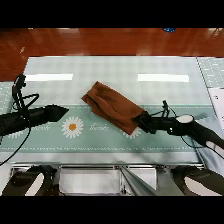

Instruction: Fold the shirts.

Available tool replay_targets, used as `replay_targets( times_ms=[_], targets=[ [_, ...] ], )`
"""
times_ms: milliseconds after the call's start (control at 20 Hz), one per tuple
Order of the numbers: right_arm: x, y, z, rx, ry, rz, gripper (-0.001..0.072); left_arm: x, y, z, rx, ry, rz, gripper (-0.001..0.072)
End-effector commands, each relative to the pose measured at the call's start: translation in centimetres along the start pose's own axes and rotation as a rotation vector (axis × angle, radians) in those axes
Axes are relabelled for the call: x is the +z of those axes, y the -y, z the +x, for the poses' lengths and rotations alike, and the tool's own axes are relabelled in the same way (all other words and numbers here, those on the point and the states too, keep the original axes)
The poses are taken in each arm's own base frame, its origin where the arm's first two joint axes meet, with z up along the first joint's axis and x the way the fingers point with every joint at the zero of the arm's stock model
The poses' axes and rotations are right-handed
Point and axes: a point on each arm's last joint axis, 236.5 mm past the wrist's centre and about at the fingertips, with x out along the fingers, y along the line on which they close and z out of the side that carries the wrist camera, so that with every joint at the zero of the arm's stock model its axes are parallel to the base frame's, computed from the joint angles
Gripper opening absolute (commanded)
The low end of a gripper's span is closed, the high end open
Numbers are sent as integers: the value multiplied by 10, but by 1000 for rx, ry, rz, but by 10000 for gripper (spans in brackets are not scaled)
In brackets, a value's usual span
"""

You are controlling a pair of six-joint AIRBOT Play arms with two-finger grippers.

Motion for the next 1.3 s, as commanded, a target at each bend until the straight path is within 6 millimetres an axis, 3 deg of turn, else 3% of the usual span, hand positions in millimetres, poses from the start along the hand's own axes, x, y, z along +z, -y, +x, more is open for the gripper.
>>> replay_targets(
  times_ms=[0,50,100,250,450,700,800,950,1250],
  targets=[
    [7,-28,28,4,-35,-72,344,0,0,0,1,-1,4,14],
    [8,-42,33,19,-44,-105,217,0,0,0,1,-1,4,13],
    [8,-60,35,46,-48,-187,38,0,0,0,1,-1,4,14],
    [13,-118,25,126,-54,-355,39,0,0,0,1,-1,4,14],
    [27,-191,-11,109,-48,-563,39,-1,-2,3,4,-11,-3,14],
    [60,-297,-96,102,147,-783,39,-4,-8,10,11,-38,-11,14],
    [68,-325,-138,134,199,-829,39,-5,-12,14,17,-51,-23,14],
    [93,-322,-192,83,254,-829,39,-7,-16,19,21,-70,-36,14],
    [153,-254,-312,-49,413,-645,39,-14,-9,20,-8,-101,-68,14]
  ],
)
